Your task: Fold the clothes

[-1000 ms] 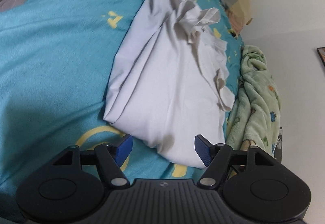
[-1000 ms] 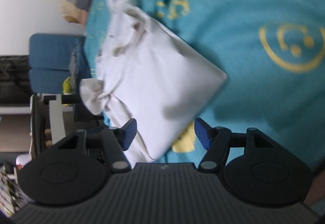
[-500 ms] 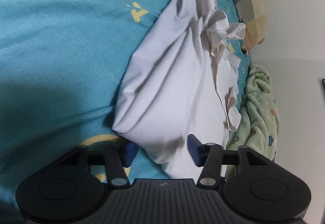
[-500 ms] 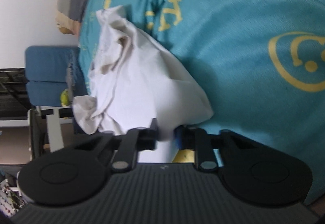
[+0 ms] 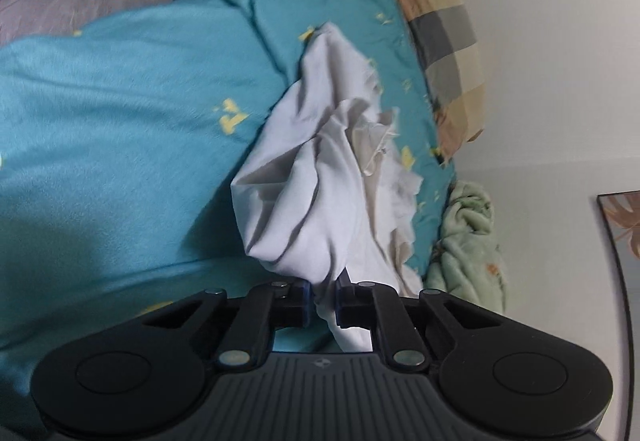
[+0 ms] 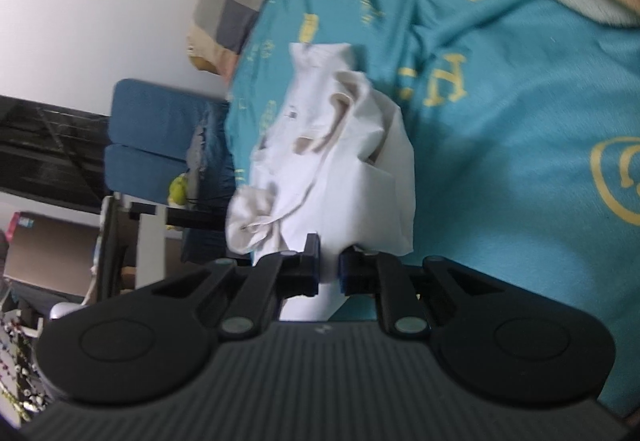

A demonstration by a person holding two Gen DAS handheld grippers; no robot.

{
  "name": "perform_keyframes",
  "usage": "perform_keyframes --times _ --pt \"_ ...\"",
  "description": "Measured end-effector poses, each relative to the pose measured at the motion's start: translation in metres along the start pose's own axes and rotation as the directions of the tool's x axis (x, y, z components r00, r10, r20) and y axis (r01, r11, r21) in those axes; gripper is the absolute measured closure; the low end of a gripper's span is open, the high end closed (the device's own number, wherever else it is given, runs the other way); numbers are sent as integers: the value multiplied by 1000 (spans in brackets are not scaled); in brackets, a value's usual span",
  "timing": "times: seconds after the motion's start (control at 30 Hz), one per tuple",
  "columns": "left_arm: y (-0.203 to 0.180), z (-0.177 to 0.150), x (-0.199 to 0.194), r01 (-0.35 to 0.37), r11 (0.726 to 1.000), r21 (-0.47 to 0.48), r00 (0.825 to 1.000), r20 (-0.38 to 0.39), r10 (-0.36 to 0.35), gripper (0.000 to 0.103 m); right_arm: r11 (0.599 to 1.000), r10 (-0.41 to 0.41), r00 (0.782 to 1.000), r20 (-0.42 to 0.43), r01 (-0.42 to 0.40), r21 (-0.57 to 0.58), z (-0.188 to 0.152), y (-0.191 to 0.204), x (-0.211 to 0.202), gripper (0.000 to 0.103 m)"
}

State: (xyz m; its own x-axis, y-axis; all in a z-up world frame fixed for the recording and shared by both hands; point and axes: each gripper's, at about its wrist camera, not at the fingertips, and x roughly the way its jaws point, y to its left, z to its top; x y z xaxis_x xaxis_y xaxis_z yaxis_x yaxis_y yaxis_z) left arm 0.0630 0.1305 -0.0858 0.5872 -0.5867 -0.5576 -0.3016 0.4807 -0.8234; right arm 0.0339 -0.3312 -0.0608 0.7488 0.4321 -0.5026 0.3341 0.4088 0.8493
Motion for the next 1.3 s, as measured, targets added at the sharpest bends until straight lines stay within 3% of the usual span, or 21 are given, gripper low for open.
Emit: perform_keyframes --times 0.3,0.77,1.03,1.3 --pt "-32 -31 -78 16 998 63 998 56 -20 93 998 42 999 31 -41 -42 -23 32 -58 91" --pt "-6 -120 -183 19 999 30 995 99 -22 93 996 52 998 30 -49 -75 -92 19 -132 91" --pt "-12 -125 -189 19 999 32 994 104 -22 93 997 44 999 28 -42 -62 -92 17 -136 91" --pt "-20 -113 -167 1 999 32 996 89 -4 92 1000 23 1000 14 -23 -9 -77 13 -120 91"
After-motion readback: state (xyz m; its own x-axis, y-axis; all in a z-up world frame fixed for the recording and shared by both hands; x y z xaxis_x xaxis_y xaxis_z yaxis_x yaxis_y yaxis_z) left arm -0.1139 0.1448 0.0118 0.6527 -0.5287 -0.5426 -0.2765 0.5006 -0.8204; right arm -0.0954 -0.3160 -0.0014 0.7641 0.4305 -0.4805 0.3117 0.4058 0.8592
